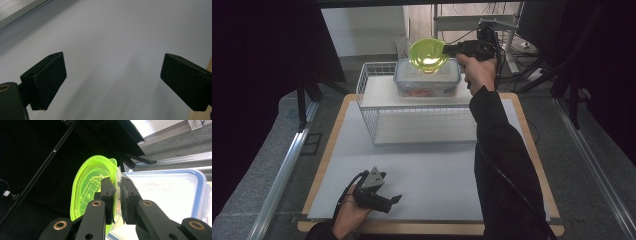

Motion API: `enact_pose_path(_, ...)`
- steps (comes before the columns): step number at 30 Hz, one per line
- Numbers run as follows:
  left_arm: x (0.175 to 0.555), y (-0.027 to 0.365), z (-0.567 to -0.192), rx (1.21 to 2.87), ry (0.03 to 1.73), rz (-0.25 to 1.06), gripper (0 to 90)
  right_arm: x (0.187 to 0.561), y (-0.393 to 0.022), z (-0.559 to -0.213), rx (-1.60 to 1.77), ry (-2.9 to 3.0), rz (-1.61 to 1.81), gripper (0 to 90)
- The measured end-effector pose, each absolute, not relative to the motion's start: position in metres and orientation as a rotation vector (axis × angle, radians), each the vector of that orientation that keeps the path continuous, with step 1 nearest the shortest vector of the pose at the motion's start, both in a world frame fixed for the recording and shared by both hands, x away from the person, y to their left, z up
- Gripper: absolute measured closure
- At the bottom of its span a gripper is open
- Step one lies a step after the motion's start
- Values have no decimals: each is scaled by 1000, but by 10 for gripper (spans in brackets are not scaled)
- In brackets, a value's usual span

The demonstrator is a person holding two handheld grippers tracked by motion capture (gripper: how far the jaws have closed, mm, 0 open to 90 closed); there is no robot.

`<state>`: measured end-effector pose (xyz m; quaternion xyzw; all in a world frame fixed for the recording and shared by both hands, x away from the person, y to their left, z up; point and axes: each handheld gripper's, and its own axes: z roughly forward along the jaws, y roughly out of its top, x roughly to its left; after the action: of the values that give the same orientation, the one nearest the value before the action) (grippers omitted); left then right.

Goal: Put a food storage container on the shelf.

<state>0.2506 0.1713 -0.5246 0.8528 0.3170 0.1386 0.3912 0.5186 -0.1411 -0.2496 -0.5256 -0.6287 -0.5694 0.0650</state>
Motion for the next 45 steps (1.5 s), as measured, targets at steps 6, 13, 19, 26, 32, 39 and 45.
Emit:
enact_pose_path(6, 250, 171, -525, 2169, 800, 351, 64, 523, -137, -253, -1620, -1896, -1711, 791)
enact_pose_path(13, 251, 171, -525, 2168, 800, 349, 65, 526, -135, -256, -1656, -1915, -1723, 745)
enact_pose_path(19, 250, 171, -525, 2169, 798, 349, 65, 525, -131, -255, -1657, -1946, -1738, 679)
enact_pose_path(26, 250, 171, -525, 2170, 798, 350, 65, 522, -130, -252, -1625, -2028, -1752, 569)
enact_pose_path(32, 250, 170, -525, 2173, 795, 353, 65, 516, -135, -248, -1580, -2074, -1779, 415)
enact_pose_path(39, 250, 169, -525, 2176, 796, 353, 65, 508, -138, -243, -1485, -2157, -1777, 309)
enact_pose_path(45, 250, 169, -525, 2177, 794, 355, 65, 508, -139, -243, -1497, -2210, -1749, 279)
